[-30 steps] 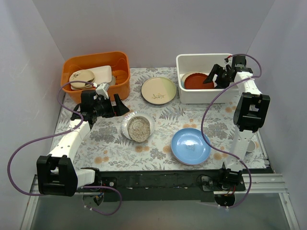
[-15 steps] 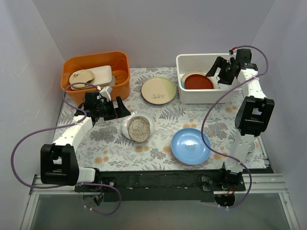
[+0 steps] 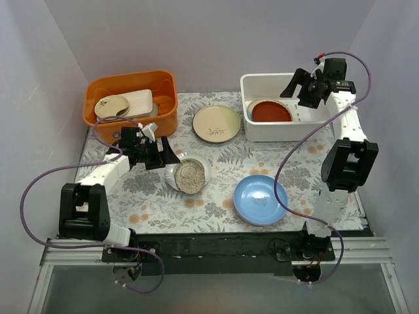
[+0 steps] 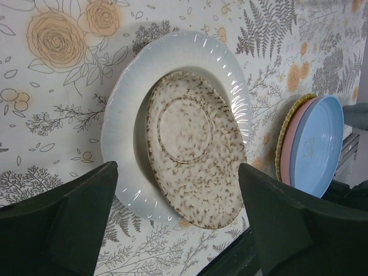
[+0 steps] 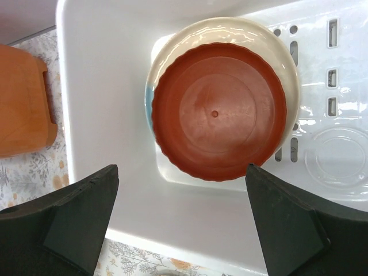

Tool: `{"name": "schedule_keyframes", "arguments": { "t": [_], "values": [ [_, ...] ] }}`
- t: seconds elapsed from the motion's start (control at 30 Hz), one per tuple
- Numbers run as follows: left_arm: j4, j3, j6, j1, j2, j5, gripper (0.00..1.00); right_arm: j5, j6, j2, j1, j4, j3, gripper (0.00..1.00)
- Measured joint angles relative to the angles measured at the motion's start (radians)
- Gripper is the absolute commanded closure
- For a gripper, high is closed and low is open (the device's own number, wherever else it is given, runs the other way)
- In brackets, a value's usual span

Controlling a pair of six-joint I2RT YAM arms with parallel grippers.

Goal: Place the plates into the plastic bin on the countertop
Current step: Place the plate in the plastic bin, then pick up the plate at the center of the board.

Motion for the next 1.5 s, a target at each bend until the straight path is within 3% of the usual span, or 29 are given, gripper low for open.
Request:
{"name": "schedule_keyframes", "arguments": {
  "t": [0.23, 0.7, 1.27, 1.5],
  "values": [
    [-0.037, 0.0, 0.002, -0.048, 0.08, -0.006, 0.28, 0.005, -0.004, -0.091, 0.034, -0.007, -0.016, 0.02],
    [-0.074, 0.007, 0.002, -0.116, 0.089, -0.089, 0.42, 0.016, -0.013, -0.28, 0.124, 0.0, -0.182, 0.02],
    [-0.084, 0.028, 0.002, -0.143, 0.137, -0.103, 0.51, -0.008, 0.03, -0.552, 0.443, 0.132, -0.537, 0.02],
    [-0.087, 0.038, 0.003, -0.145, 0.166, -0.109, 0.66, -0.018, 0.086, -0.556, 0.566, 0.21, -0.713, 0.03]
  ]
}}
